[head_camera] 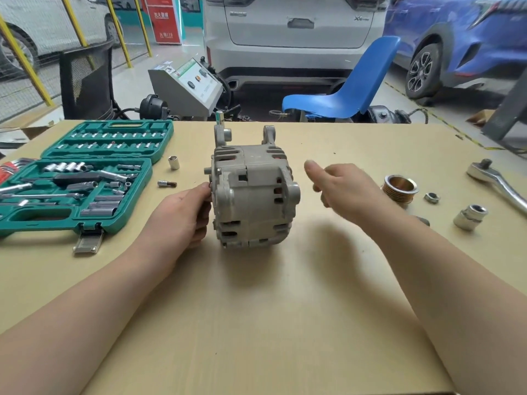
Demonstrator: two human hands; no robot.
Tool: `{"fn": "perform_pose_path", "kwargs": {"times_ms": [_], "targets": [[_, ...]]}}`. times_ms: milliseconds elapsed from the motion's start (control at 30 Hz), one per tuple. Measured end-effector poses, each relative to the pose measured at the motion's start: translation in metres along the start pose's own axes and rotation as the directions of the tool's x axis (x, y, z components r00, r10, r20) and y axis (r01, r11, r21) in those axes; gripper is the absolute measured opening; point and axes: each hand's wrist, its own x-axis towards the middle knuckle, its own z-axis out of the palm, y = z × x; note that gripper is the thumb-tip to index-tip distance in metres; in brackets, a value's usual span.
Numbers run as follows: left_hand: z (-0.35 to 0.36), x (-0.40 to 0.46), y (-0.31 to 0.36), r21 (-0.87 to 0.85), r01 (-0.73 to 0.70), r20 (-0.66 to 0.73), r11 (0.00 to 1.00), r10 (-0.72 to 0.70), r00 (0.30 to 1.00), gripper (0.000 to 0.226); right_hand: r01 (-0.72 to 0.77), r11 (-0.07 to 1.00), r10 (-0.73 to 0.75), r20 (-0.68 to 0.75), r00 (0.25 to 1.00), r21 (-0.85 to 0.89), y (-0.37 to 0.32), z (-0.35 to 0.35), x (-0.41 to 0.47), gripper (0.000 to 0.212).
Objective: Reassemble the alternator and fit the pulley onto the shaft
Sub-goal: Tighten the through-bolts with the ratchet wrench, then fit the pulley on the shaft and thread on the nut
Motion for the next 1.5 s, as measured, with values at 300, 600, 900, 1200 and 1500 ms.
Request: {"fn": "perform_pose_path", "kwargs": {"times_ms": [300, 600, 900, 1200, 1500], "targets": [[0.001, 0.013, 0.008, 0.104, -0.166, -0.259, 0.981, 0.188, 0.948, 0.028, -0.215, 0.792, 0.15, -0.16, 0.976, -0.571, 0.074, -0.099, 0.046, 0.065], [0.019, 0.04, 0.11, 0.434, -0.314, -0.025, 0.844, 0.36, 0.933, 0.022, -0.122, 0.953, 0.097, -0.102, 0.99, -0.277, 0.103, -0.096, 0.042, 0.039], [0.077, 0.063, 0.142, 0.894, -0.331, 0.257, 0.303, 0.258, 0.931, 0.063, -0.259, 0.551, 0.057, 0.274, 0.96, 0.793, 0.028, -0.028, 0.002, 0.056], [0.075, 0.06, 0.13, 0.912, -0.37, 0.312, 0.179, 0.282, 0.907, 0.015, -0.322, 0.601, 0.031, 0.381, 0.924, 0.731, 0.024, 0.009, -0.011, 0.06], [0.059, 0.034, 0.118, 0.878, -0.434, 0.316, 0.204, 0.435, 0.843, 0.023, -0.122, 0.635, -0.176, 0.297, 0.938, 0.763, 0.029, 0.021, -0.017, 0.05]]}}
